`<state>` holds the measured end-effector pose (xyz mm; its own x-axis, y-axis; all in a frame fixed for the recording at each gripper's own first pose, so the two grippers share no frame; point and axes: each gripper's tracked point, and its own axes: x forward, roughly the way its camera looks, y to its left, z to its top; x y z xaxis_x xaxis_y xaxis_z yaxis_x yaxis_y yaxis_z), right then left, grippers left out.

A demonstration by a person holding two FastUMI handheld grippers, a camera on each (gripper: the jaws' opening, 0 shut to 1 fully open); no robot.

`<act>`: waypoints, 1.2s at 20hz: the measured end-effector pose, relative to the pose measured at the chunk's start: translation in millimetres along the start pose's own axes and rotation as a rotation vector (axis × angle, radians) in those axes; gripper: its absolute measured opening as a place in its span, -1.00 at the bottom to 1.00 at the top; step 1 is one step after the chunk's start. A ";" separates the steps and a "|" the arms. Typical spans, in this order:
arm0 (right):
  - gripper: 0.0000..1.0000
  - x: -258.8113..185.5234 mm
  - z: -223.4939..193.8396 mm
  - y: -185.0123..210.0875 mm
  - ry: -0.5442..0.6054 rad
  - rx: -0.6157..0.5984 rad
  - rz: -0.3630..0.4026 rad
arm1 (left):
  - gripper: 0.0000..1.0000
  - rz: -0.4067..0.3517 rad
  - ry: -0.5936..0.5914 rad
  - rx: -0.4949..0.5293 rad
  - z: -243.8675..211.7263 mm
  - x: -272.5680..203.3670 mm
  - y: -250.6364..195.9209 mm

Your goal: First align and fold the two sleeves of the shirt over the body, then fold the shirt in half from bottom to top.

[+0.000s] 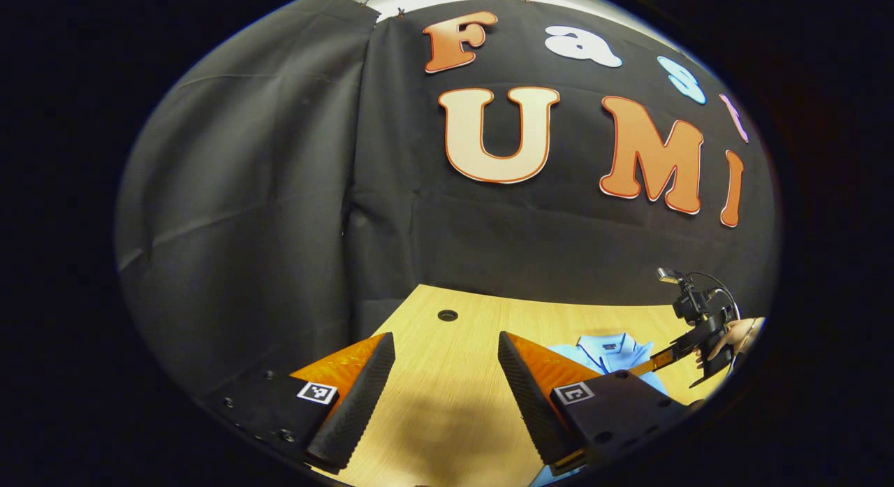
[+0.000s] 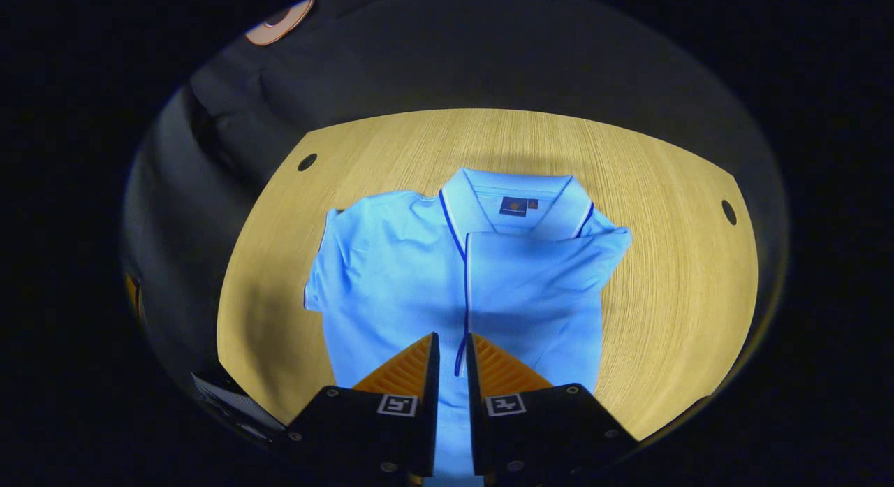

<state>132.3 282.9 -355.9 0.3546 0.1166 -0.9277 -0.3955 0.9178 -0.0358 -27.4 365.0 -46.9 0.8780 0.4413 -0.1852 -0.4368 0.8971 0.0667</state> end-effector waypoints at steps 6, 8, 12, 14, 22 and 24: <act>0.60 -13.3 -6.3 -2.0 -0.023 0.078 0.052 | 0.93 -0.040 0.073 0.006 -14.3 22.9 -21.5; 0.99 -23.5 -4.1 -4.9 -0.066 0.084 0.056 | 0.94 -0.062 0.111 0.017 -22.6 32.2 -29.2; 0.97 -58.1 -0.4 -4.7 -0.146 0.091 0.072 | 0.94 -0.099 0.178 0.066 -33.3 57.0 -56.8; 0.98 -75.2 2.1 -7.9 -0.180 0.096 0.080 | 0.94 -0.132 0.210 0.099 -39.2 70.4 -75.0; 0.97 -123.1 -9.6 -42.6 -0.251 0.127 0.056 | 0.97 -0.223 0.382 0.147 -73.6 118.4 -133.4; 0.97 -127.9 -16.2 -57.0 -0.255 0.148 0.041 | 0.94 -0.229 0.445 0.149 -89.2 132.4 -139.4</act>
<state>95.8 209.5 -241.2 0.5495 0.2289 -0.8035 -0.2922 0.9537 0.0718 132.3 296.4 -168.2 0.7656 0.2099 -0.6081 -0.1820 0.9773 0.1082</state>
